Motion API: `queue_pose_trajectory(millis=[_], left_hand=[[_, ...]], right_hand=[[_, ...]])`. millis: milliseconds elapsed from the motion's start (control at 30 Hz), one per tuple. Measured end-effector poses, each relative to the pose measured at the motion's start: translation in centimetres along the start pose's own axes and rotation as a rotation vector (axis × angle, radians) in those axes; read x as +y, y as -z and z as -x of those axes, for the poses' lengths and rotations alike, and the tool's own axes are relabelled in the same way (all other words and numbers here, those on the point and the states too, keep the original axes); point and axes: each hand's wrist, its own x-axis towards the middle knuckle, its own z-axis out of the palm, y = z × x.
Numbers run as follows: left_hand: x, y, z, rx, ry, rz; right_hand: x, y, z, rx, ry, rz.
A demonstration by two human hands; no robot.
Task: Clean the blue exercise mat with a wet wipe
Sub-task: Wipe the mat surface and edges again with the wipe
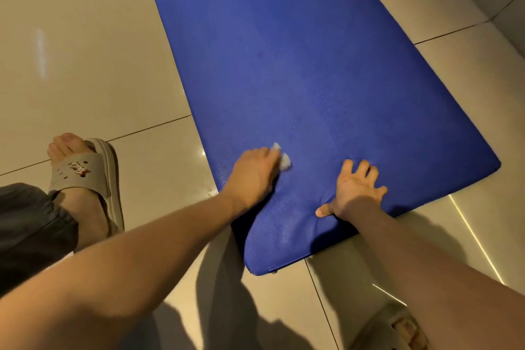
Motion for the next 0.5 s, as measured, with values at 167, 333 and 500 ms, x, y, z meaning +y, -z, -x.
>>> queue_pose_trajectory(millis=[167, 333, 500], left_hand=[[2.2, -1.7, 2.0, -0.115, -0.396, 0.001], [-2.6, 1.5, -4.1, 0.044, -0.014, -0.081], [-1.2, 1.8, -3.5, 0.096, 0.039, -0.022]], right_hand=[[0.0, 0.0, -0.1, -0.011, -0.005, 0.001], [0.3, -0.2, -0.2, -0.002, 0.009, -0.005], [0.3, -0.3, -0.1, 0.018, 0.021, -0.014]])
